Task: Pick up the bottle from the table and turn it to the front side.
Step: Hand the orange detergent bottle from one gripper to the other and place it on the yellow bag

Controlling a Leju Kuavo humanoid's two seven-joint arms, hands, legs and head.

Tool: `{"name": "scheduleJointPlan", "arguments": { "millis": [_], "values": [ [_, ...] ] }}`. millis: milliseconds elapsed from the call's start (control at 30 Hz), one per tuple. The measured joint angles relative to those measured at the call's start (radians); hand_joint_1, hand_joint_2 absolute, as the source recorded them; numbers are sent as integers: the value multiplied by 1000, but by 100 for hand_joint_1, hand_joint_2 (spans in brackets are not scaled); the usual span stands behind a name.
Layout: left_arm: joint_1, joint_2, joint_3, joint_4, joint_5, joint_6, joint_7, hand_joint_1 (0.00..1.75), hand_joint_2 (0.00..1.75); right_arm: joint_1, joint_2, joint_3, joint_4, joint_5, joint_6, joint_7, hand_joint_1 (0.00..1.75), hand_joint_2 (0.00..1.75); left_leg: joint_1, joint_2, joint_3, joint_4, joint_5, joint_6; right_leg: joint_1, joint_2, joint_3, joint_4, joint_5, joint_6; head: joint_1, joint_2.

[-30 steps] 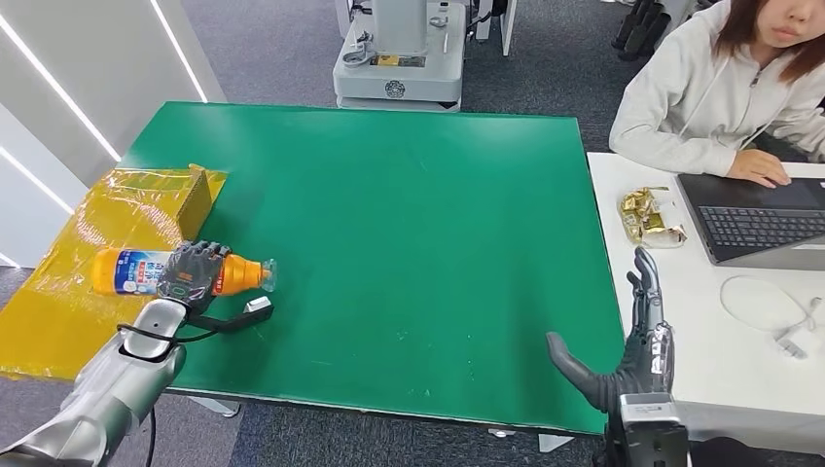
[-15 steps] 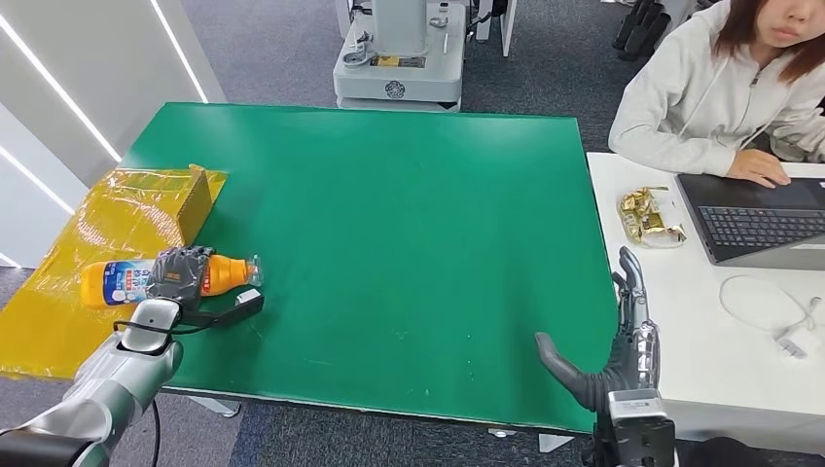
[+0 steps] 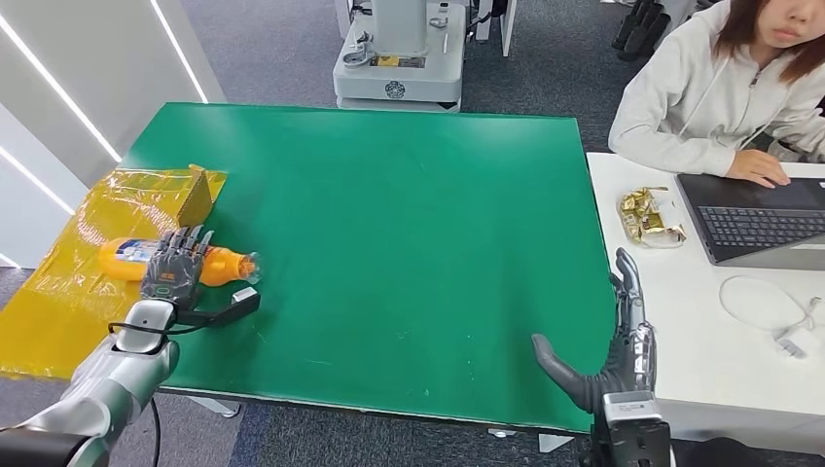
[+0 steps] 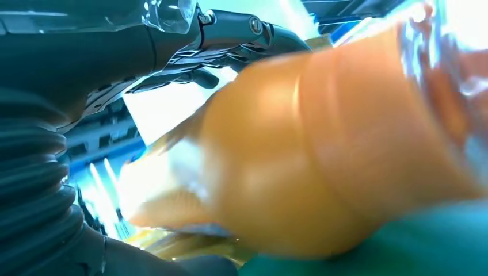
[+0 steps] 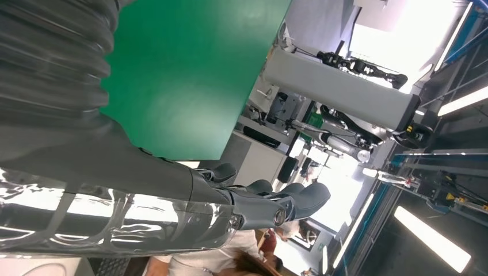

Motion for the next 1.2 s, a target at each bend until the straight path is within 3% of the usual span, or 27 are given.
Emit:
{"name": "scheduleJointPlan", "arguments": {
  "millis": [133,300,533,600,733,800,867,900,1000,1133,1200],
  "values": [
    [13,-20,38,0,76,34,-63,0,175,1,-2,1,2,-12,-2,0,0,175,0,-1,0,0,0,0,0,-1,0,0,0,0,0,0],
    [38,-78,115,-2,269,73,-233,0,175,-7,-6,2,13,-32,-1,6,0,175,-1,-2,0,0,0,0,-1,-3,1,0,0,0,0,0],
    [49,-118,166,-4,300,81,-259,0,175,-9,-8,4,23,-38,-1,7,0,175,-1,-3,0,0,0,1,-1,-3,1,0,0,0,0,0],
    [55,-127,177,-9,352,79,-305,0,175,-9,-8,5,25,-42,-1,7,0,175,-1,-3,0,0,0,1,-1,-3,1,0,0,0,0,0],
    [117,-189,222,-94,758,35,-579,0,175,-9,-13,12,35,-81,4,-12,0,175,-1,-3,0,0,0,1,-1,-3,1,-1,0,0,0,0],
    [179,-236,212,-219,1003,39,-644,0,175,-9,-16,21,48,-114,3,-31,0,175,-1,-2,0,1,0,1,-1,-2,1,-1,0,1,0,0],
    [240,-279,179,-377,1143,79,-659,0,175,-8,-17,33,63,-140,-2,-45,0,175,-1,-1,-1,2,-1,2,-1,-1,1,-2,0,1,0,0],
    [267,-302,167,-461,1142,98,-661,0,175,-8,-17,39,70,-148,-5,-48,0,175,-1,-1,-1,2,-2,3,-1,-2,1,-3,0,2,0,0],
    [337,-367,159,-690,930,118,-664,0,175,-5,-18,54,86,-162,-19,-51,0,175,-1,-3,-1,2,-3,5,-1,-4,2,-3,-2,3,0,0],
    [355,-383,159,-746,842,118,-664,0,175,-3,-18,58,90,-165,-22,-51,0,175,-1,-3,-2,2,-3,5,-1,-4,2,-3,-2,4,0,0],
    [390,-418,159,-868,720,119,-664,0,175,6,-18,64,95,-166,-35,-50,0,175,-1,-2,-1,2,-4,5,-1,-3,2,-3,-2,4,0,0]
  ]
}}
